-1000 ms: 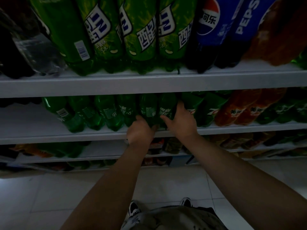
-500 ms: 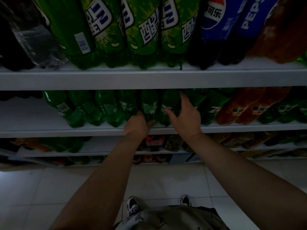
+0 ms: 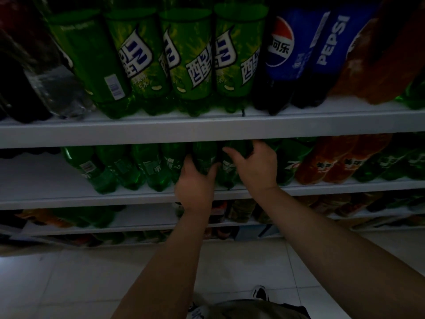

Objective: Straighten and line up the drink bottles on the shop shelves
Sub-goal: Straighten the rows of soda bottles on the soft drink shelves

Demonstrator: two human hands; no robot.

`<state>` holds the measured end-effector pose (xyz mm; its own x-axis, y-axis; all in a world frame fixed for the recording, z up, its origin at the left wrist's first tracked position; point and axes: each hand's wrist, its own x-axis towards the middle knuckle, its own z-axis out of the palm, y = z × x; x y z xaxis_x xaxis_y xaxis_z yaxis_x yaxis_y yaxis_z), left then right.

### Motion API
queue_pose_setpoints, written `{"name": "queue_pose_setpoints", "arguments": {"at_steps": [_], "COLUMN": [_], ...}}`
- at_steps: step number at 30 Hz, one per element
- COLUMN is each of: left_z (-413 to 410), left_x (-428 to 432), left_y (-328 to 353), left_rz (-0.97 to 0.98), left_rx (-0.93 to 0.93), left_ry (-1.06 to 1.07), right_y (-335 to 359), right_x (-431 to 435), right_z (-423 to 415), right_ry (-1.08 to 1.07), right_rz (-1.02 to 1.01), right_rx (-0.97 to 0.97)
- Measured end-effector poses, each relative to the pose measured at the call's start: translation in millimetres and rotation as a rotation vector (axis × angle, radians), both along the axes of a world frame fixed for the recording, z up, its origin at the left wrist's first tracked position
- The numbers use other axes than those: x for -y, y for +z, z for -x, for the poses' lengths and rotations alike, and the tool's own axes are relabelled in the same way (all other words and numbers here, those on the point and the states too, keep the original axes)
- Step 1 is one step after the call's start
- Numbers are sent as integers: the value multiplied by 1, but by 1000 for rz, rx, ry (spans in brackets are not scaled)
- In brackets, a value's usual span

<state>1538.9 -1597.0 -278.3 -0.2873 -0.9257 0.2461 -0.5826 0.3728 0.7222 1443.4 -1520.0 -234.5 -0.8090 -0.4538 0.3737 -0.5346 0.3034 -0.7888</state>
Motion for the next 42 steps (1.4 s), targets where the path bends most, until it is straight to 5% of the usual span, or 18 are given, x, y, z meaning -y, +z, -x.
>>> {"name": "queue_pose_setpoints", "arguments": {"at_steps": [5,13,18,22,32,39,42], "left_z": [-1,-19,-2,10,-6,10,10], "left_x": [13,48,27,26,55,27,34], "left_y": [4,13,36,57,76,64,64], "left_rz": [-66,-150,3,-29,-440,-132,-149], "left_rx": [54,88,9,150,80,-36,-89], "left_ry": [-92,-578,-362,-183,-550,-402,-359], "right_y": [6,15,18,18,17,18,16], "right_x": [0,-4,-3,-4,1,2,1], "right_z": [8,23,20,23,24,22,23], "right_ry": [34,166,203,216,202,210,198], "right_rz": [23,-11,-6,-19,45,60,61], "right_rx": [68,288,284,302,390,430,417]}}
